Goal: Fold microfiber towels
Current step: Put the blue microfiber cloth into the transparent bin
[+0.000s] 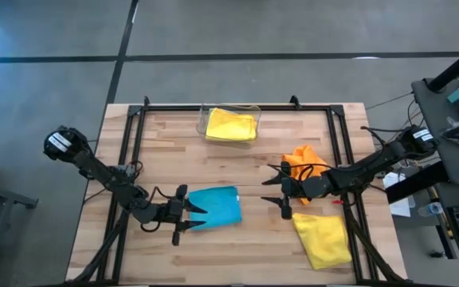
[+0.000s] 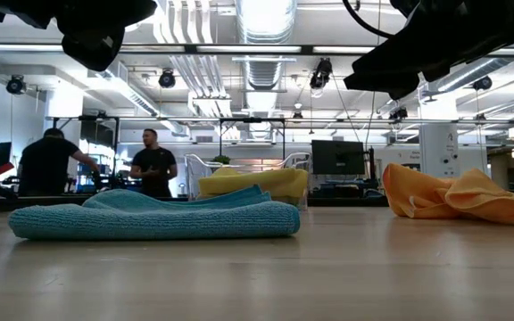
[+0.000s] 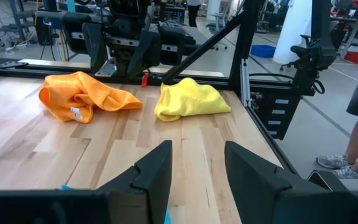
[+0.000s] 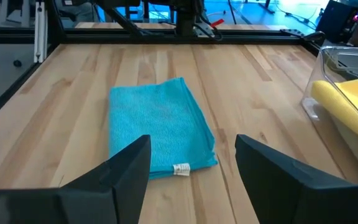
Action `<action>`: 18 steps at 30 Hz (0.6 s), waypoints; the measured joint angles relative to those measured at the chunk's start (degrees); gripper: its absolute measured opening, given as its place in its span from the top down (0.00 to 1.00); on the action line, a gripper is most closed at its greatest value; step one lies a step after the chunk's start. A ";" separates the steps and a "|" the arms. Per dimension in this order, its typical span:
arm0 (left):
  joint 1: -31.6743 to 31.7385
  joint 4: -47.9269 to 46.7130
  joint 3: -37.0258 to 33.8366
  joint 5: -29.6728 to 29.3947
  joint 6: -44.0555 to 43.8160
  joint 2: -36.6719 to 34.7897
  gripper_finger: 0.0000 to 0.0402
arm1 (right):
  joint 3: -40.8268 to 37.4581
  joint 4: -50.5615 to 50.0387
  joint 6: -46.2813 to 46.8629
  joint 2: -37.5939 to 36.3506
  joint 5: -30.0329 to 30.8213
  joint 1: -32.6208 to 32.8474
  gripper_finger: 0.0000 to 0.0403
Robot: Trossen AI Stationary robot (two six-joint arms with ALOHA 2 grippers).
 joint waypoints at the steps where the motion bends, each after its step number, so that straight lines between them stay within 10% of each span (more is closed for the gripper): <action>1: 0.00 -0.01 0.00 0.00 -0.06 0.00 0.67 | 0.00 0.00 0.00 0.00 0.01 0.00 0.44; 13: 0.00 -2.32 2.25 0.02 -1.54 -0.66 0.67 | -0.02 0.51 0.00 0.02 0.00 0.00 0.44; 18: 0.00 -16.83 7.36 0.04 -5.20 0.00 0.67 | -0.02 1.17 0.00 0.04 0.00 0.00 0.44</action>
